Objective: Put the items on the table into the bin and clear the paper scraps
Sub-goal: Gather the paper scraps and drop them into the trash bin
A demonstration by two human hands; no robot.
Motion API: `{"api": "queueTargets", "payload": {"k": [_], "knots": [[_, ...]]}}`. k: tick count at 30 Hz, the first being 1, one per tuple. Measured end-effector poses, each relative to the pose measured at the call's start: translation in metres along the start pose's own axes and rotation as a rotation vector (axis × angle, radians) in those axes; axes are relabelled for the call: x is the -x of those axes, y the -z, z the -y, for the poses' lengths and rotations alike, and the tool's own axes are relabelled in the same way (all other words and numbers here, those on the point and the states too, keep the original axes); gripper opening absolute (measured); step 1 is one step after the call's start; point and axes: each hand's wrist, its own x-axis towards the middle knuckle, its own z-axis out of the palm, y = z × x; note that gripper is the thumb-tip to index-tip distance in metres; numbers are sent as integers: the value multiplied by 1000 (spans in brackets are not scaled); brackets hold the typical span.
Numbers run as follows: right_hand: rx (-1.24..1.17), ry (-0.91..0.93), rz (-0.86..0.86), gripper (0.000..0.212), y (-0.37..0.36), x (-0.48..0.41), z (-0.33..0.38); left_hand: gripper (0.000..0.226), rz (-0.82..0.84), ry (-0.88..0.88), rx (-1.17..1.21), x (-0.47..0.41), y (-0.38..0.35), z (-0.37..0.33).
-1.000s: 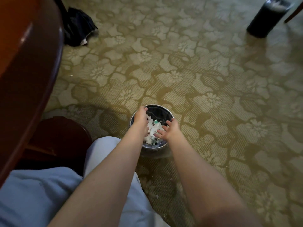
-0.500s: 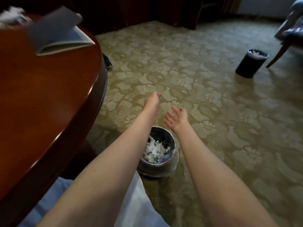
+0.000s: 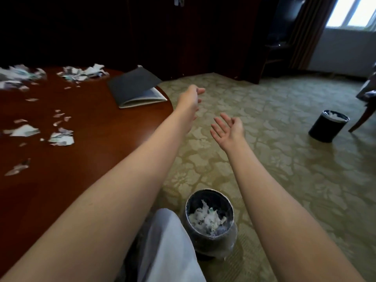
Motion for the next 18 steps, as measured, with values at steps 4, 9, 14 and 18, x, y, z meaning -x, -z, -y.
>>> {"api": "queueTargets", "payload": {"k": [4, 9, 14, 18], "knots": [[10, 7, 125, 44, -47, 14, -10, 37, -130, -56, -12, 1, 51, -19], [53, -25, 278, 43, -96, 33, -30, 37, -273, -96, -55, 9, 113, -27], [259, -84, 428, 39, -137, 52, -59, 37, -418, -149, -123, 22, 174, -29], [539, -74, 566, 40, -162, 69, -88, 38, -542, -155, -167, 36, 223, -20]]}}
